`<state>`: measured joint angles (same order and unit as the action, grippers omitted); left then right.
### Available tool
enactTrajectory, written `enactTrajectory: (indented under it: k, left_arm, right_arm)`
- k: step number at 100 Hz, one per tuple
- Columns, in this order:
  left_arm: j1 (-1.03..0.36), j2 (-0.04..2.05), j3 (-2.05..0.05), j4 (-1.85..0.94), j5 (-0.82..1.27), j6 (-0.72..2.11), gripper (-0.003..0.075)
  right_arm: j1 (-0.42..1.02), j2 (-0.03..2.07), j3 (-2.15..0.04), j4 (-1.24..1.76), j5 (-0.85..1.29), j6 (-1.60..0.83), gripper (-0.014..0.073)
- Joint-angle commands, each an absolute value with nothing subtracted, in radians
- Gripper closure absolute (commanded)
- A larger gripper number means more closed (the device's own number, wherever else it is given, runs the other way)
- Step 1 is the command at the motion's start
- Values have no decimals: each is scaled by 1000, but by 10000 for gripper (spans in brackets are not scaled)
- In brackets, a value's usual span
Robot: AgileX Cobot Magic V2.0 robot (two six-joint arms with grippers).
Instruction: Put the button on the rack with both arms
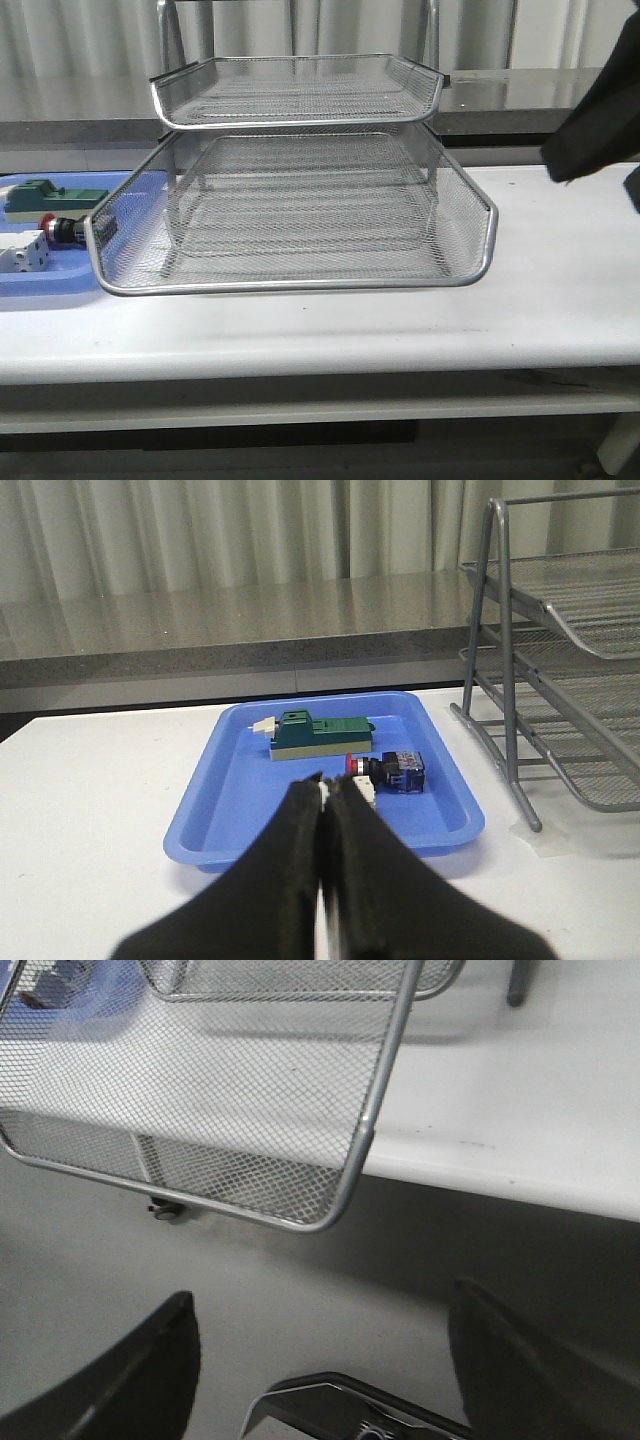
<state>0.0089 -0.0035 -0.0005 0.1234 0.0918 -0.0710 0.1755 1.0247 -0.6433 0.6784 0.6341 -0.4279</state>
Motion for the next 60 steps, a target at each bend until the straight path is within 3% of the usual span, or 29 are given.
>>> enactTrajectory:
  k: [1, 28, 60]
  left_arm:
    - [8, -38, 49, 123, 10, -83, 741]
    - [8, -38, 49, 123, 10, -83, 741]
    - [8, -38, 49, 123, 10, -83, 741]
  right_arm:
    - [175, 973, -730, 513, 681, -284, 64]
    - [175, 840, -861, 190, 863, -55, 64]
    - [175, 630, -871, -12, 997, 78, 64]
